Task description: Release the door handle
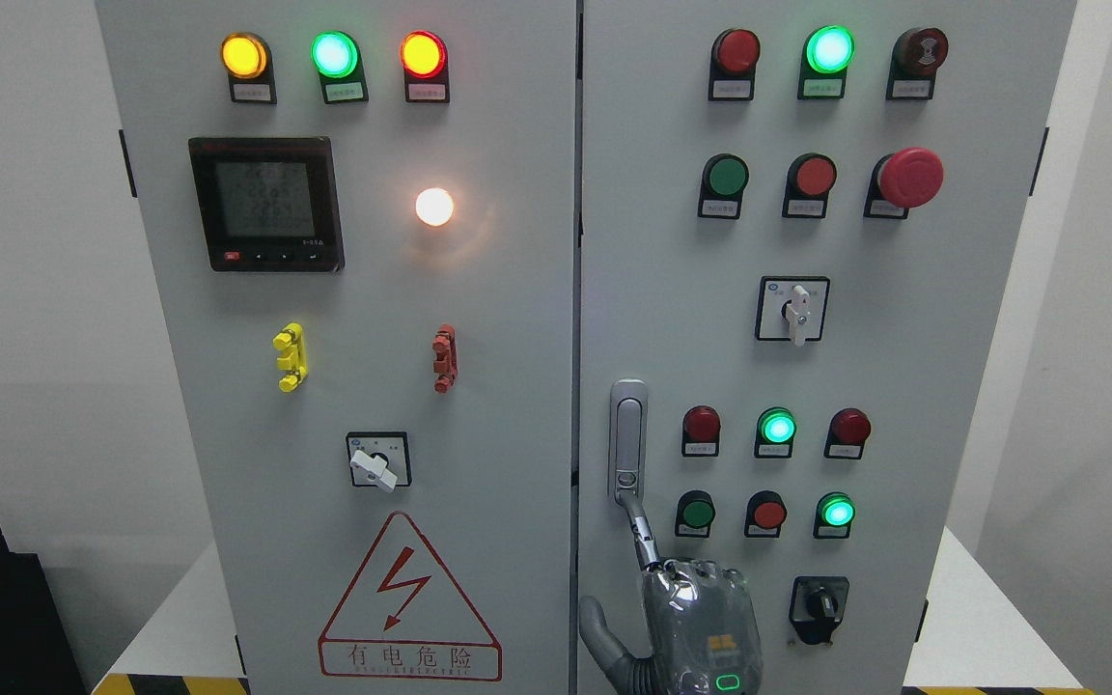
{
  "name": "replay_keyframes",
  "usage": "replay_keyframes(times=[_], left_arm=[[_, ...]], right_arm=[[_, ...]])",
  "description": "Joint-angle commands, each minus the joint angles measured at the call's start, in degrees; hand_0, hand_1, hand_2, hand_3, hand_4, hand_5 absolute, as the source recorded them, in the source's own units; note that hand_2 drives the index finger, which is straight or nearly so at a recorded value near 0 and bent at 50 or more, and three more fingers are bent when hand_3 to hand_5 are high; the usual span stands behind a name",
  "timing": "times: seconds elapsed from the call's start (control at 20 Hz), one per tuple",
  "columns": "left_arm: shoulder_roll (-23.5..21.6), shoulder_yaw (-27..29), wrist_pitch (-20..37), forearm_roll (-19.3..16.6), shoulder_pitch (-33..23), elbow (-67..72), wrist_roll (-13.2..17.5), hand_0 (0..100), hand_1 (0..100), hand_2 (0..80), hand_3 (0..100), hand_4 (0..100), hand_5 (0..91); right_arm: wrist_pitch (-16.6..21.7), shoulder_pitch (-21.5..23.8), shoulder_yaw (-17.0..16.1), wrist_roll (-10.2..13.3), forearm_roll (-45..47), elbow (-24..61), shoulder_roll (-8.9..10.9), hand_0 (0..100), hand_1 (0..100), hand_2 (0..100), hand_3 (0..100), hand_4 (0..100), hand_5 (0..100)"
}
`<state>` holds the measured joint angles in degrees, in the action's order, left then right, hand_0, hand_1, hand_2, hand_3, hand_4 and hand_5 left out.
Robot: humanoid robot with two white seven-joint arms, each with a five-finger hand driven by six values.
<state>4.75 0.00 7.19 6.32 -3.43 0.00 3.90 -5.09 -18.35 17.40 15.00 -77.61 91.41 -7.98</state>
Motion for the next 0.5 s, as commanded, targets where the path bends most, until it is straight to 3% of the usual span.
replay_keyframes(times=[0.0, 0.45], left_arm=[[0.00, -0.70, 0.02, 0.00, 0.00, -0.88, 0.06, 12, 39, 0.0, 0, 0, 0.0], [0.00, -0.70, 0.02, 0.00, 0.00, -0.88, 0.06, 12, 39, 0.0, 0, 0, 0.0]], right_arm=[[-0.09, 0.25, 0.01, -0.06, 0.01, -0.09, -0.02, 35, 41, 11, 100, 100, 99], [-0.09, 0.34, 0.01, -0.32, 0.01, -0.09, -0.02, 35, 41, 14, 100, 100, 99]])
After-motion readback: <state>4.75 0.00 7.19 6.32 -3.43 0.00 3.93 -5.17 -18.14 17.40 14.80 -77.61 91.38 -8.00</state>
